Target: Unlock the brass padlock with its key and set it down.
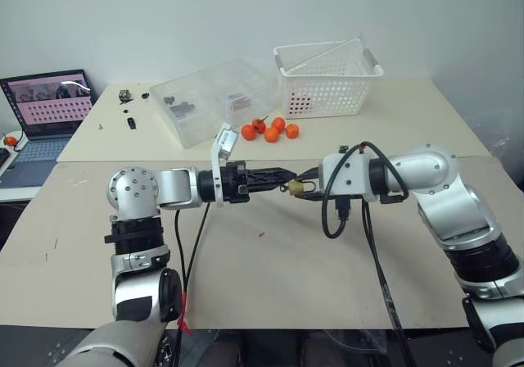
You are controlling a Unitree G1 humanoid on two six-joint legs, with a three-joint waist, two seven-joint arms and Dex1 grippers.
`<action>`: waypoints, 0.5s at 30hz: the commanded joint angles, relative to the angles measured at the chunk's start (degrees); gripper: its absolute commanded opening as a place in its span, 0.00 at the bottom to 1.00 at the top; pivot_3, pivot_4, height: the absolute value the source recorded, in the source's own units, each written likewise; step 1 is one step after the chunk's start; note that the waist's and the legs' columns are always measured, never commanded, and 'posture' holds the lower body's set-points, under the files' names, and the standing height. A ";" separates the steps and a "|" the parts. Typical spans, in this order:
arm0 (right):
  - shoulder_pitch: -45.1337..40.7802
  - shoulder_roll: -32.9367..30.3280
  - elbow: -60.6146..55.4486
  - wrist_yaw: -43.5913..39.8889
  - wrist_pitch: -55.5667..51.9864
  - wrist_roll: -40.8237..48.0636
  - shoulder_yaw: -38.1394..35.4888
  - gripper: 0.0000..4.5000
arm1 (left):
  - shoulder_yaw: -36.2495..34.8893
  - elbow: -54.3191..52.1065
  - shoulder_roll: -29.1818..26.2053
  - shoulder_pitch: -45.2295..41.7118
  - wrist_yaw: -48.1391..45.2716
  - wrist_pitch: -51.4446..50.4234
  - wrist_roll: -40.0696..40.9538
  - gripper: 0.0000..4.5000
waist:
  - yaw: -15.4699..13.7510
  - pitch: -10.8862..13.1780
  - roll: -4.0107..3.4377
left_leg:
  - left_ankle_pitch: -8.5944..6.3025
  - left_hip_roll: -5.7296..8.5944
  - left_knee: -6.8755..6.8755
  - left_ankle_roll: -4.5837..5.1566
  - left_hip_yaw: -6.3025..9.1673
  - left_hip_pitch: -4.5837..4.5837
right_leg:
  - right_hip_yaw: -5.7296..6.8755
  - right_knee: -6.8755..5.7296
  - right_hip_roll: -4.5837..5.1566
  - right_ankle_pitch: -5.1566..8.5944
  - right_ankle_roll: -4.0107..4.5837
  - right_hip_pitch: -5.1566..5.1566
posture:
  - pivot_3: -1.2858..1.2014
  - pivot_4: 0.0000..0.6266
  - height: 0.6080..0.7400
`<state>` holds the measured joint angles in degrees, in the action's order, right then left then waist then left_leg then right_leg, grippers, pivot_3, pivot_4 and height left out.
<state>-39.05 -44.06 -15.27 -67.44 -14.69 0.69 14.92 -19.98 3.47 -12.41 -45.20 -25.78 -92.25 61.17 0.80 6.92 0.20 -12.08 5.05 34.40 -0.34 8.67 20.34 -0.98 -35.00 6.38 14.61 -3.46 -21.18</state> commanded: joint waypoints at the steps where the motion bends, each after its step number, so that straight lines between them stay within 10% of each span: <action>1: -3.35 -0.65 -0.33 0.33 0.30 1.42 -3.05 0.20 | 1.81 -2.32 -0.24 0.60 -1.07 0.77 0.46 0.66 | 0.04 0.00 0.00 | 0.00 0.00 0.00 0.00 -0.01 0.00 | 0.00 0.00 0.00 0.00 0.00 0.00 | 0.52 0.24 1.00; 15: -4.76 -0.35 -3.25 0.55 -2.90 3.01 -2.30 0.20 | 5.10 -2.42 -1.48 2.73 -2.67 5.13 -0.17 0.66 | 0.04 -0.01 0.02 | -0.01 0.00 -0.02 0.00 -0.03 0.00 | -0.03 0.00 0.01 0.00 0.01 -0.02 | 0.52 0.24 1.00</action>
<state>-42.38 -44.24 -16.41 -67.48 -17.12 3.04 14.25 -14.78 2.54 -13.34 -42.17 -27.46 -88.48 60.79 0.84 6.91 0.22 -12.10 5.04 34.39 -0.33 8.64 20.34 -1.01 -34.99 6.39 14.61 -3.46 -21.20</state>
